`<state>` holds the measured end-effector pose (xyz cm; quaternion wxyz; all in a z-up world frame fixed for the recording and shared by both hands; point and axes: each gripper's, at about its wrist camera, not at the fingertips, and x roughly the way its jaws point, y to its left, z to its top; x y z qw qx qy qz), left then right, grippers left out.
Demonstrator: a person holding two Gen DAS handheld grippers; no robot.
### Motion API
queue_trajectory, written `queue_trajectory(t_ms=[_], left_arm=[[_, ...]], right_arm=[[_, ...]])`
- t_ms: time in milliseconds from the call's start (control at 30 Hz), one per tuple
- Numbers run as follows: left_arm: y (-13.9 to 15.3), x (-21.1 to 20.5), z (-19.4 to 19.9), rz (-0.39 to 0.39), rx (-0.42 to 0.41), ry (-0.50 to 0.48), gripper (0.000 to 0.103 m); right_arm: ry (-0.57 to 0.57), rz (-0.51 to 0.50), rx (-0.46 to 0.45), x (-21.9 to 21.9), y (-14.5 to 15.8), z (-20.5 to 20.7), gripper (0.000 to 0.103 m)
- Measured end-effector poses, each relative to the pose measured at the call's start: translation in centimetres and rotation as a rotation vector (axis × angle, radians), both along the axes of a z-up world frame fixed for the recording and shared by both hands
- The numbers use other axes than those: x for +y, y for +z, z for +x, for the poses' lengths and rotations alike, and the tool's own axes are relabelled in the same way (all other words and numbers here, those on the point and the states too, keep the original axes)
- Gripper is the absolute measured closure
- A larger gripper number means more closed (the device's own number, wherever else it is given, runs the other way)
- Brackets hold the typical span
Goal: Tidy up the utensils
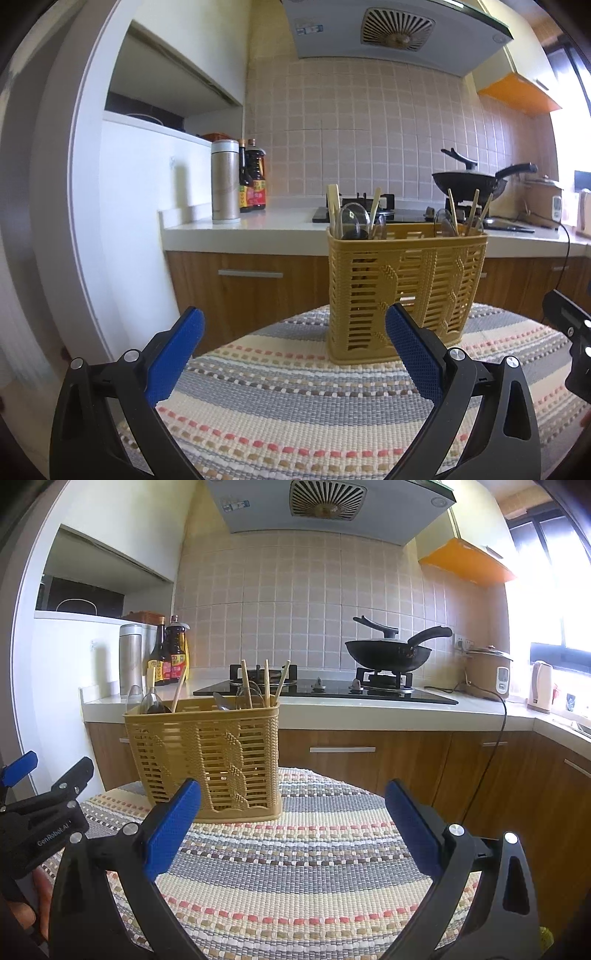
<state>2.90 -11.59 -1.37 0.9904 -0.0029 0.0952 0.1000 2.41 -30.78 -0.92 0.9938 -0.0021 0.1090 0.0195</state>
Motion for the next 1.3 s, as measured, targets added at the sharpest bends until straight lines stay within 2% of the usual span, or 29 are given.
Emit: queue_trajectory(t_ms=[267, 1300], left_arm=[[-0.03, -0.44, -0.05, 0.026, 0.001, -0.008, 0.008], [-0.35, -0.48, 0.55, 0.022, 0.036, -0.026, 0.008]], right_arm=[[0.001, -0.008, 0.001, 0.21, -0.10, -0.02, 0.008], [0.008, -0.022, 0.002, 0.48, -0.21, -0.07, 0.008]])
